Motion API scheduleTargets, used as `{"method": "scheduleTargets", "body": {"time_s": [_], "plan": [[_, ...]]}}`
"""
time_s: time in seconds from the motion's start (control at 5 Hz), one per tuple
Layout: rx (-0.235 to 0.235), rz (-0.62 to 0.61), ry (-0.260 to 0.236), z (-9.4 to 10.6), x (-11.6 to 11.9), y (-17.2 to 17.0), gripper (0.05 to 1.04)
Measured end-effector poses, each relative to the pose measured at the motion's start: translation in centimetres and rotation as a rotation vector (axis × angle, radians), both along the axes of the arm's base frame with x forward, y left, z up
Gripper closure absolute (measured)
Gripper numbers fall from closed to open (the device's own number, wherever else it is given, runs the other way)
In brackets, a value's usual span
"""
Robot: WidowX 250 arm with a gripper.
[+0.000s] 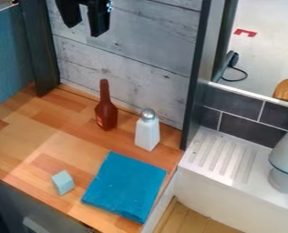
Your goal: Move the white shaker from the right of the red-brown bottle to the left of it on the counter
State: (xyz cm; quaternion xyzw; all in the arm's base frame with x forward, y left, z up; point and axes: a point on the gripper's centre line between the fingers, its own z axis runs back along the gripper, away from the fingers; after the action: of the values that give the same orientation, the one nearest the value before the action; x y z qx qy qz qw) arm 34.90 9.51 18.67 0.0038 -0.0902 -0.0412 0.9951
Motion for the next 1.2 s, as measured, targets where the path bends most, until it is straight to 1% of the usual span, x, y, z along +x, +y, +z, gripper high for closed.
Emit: {"method": "scheduleTargets", "body": {"time_s": [0.2, 0.4, 0.6, 0.8, 1.2], "plan": [[-0.01, 0.002, 0.039, -1.4, 0.0, 0.0, 0.083], [0.004, -0.02, 0.053, -2.8, 0.2, -0.8, 0.083], [0.02, -0.064, 0.055, -4.3, 0.8, -2.7, 0.083], [0.054, -0.057, 0.035, -5.6, 1.4, -4.0, 0.083], [0.077, -0.069, 0.071, -9.4, 1.8, -5.5, 0.083]]}}
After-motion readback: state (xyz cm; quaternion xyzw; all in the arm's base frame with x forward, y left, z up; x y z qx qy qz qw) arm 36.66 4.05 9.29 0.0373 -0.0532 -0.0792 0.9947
